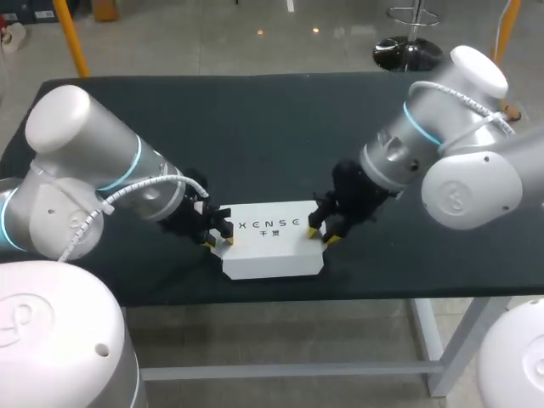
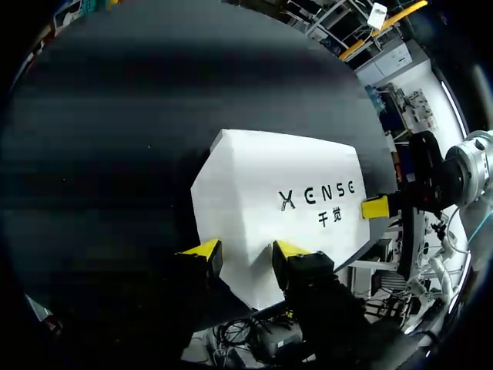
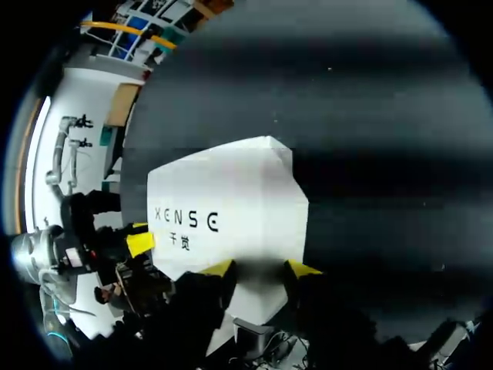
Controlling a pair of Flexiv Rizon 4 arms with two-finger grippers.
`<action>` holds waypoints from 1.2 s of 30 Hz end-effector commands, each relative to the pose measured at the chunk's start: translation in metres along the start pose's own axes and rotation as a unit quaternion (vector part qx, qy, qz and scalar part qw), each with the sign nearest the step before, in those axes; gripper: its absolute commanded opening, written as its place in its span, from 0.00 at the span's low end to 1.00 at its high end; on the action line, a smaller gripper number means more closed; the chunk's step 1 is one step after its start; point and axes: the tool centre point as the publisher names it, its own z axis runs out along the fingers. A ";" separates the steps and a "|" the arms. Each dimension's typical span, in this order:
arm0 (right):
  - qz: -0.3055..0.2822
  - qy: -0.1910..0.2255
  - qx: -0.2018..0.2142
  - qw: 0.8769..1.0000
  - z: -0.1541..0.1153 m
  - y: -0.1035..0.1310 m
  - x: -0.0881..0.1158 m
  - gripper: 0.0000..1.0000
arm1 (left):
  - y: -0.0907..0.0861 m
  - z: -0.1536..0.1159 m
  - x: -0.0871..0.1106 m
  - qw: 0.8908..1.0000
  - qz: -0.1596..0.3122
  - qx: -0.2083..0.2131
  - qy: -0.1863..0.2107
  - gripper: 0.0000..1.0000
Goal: Assemble the packaging by folding the flat box into shape, placing the metal phone stand inside, and closing the box properly
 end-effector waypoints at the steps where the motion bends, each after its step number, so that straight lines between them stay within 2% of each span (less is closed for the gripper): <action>1: -0.002 0.017 0.009 1.000 0.004 0.004 -0.004 0.45 | 0.001 0.015 -0.006 1.000 0.004 0.006 0.018 0.46; 16: -0.006 0.045 0.013 0.999 0.009 0.006 0.002 0.44 | -0.001 0.020 -0.002 0.997 0.001 0.021 0.076 0.44; 22: -0.008 0.048 0.013 0.999 0.010 0.009 0.005 0.44 | -0.003 0.020 0.000 0.996 0.001 0.022 0.090 0.47; 27: -0.006 0.051 0.014 0.999 0.012 0.009 0.006 0.43 | -0.004 0.021 0.001 0.994 0.013 0.002 0.112 0.43; 36: -0.003 0.052 0.014 0.999 0.012 0.010 0.006 0.43 | -0.003 0.021 0.003 0.989 0.040 -0.024 0.139 0.42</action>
